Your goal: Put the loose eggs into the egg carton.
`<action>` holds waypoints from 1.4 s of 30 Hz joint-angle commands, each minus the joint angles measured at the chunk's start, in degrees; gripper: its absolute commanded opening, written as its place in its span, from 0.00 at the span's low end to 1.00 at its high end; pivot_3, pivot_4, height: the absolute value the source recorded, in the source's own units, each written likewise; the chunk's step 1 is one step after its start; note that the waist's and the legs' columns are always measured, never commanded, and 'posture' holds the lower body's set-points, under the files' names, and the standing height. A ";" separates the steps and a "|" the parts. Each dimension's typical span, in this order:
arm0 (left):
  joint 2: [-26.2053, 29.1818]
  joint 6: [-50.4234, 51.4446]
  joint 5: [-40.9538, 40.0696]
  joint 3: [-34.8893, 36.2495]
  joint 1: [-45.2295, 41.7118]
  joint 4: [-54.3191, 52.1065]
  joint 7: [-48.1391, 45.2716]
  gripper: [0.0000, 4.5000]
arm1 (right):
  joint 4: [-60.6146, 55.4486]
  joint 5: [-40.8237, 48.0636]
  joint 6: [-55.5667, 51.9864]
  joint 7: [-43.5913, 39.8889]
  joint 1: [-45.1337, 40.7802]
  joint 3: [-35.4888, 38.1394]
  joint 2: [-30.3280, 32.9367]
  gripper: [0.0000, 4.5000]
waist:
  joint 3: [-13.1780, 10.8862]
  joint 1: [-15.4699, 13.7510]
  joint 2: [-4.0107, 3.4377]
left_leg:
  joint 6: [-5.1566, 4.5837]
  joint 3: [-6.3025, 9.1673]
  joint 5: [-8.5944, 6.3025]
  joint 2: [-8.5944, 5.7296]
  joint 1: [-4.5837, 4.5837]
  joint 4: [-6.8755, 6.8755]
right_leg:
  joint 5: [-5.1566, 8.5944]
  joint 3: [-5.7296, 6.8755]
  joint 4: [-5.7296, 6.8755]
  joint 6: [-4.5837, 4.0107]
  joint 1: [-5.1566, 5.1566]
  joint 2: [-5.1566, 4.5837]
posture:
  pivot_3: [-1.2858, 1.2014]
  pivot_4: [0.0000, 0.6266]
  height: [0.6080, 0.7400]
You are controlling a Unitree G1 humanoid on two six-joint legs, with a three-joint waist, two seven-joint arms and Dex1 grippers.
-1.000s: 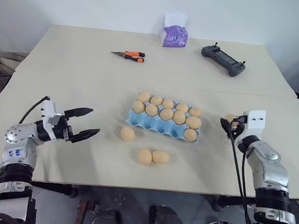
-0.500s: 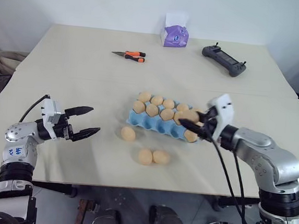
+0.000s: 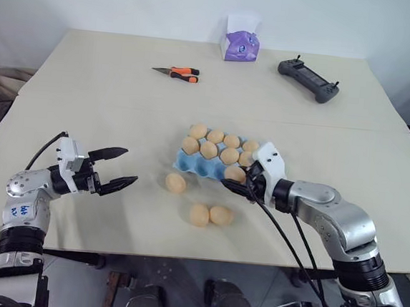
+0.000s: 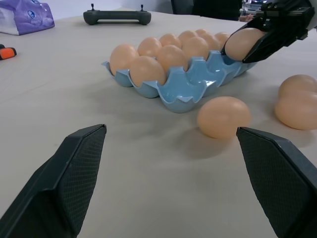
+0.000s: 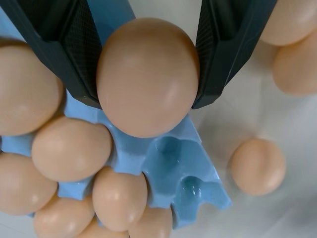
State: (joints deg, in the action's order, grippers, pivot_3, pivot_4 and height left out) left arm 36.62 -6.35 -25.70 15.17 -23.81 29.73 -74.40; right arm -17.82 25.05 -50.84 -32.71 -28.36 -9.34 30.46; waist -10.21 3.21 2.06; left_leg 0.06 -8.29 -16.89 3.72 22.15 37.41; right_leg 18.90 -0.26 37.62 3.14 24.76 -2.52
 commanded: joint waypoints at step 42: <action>-0.29 2.92 -2.92 2.54 7.37 -12.29 5.70 1.00 | -0.79 10.42 25.25 -26.67 19.61 25.97 8.84 1.00 | 0.02 -0.28 0.03 | -0.04 0.00 -0.01 -0.01 -0.16 0.03 | -0.03 -0.03 0.01 0.05 -0.21 0.04 | 0.52 0.24 1.00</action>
State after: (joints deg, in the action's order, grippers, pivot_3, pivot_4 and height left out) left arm 36.41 -3.55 -27.09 15.87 -17.11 20.25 -69.56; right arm -19.29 35.48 -28.79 -57.67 -9.53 14.68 38.77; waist -10.20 2.93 2.09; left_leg 0.01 -8.29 -16.90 3.72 21.97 37.44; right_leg 18.88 -0.29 37.63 3.19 24.53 -2.48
